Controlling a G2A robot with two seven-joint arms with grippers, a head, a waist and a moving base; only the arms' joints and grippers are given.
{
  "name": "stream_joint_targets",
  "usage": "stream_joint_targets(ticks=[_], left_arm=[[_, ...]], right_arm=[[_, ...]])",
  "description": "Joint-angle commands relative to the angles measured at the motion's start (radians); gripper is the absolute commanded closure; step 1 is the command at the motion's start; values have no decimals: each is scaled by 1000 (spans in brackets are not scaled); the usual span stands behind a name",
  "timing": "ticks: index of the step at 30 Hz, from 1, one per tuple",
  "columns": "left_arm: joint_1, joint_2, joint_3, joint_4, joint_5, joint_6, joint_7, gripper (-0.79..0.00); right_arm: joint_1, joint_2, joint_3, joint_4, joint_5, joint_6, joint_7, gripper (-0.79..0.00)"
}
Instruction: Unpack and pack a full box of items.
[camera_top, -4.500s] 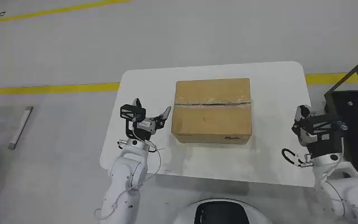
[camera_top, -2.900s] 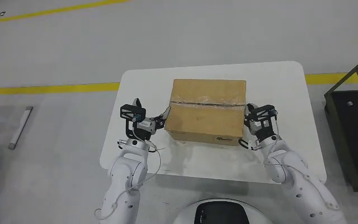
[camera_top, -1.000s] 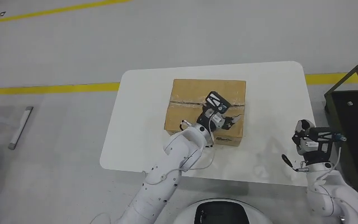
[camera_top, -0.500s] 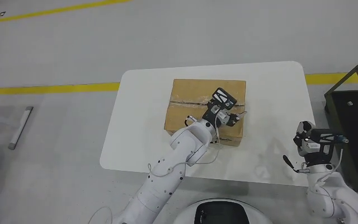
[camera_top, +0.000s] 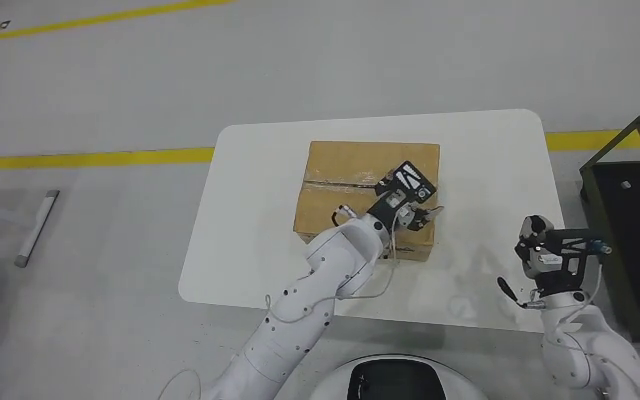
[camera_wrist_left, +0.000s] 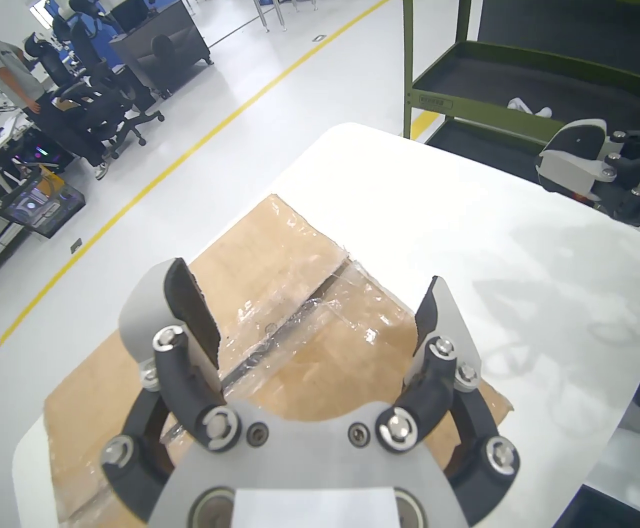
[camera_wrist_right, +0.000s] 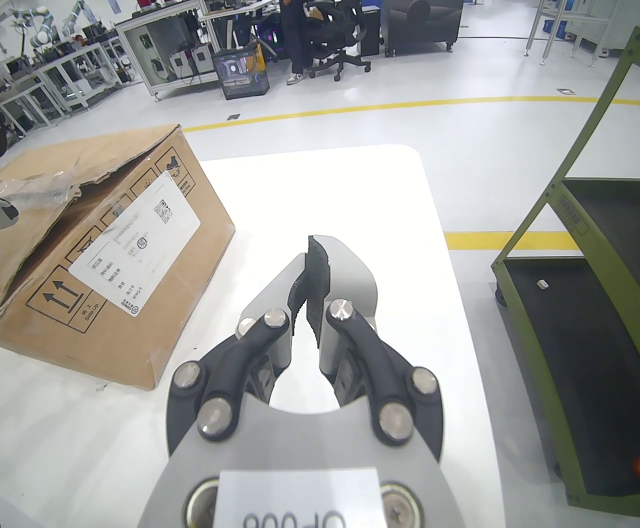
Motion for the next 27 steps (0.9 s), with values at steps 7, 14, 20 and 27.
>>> stream_joint_targets(ticks=[7,14,20,27], left_arm=[[-16,-5,17,19,103,-14,-74,-603],[-25,-9,23,25,152,-41,-89,-606],[-40,-14,39,37,222,-54,-70,-594],[-46,-20,44,61,269,-54,-51,-456]], right_arm=[[-10,-2,7,-2,0,2,-3,0],[-14,-5,9,-2,6,5,-1,0],[-13,-7,9,-2,10,5,-2,0],[-7,-9,9,3,14,4,0,0]])
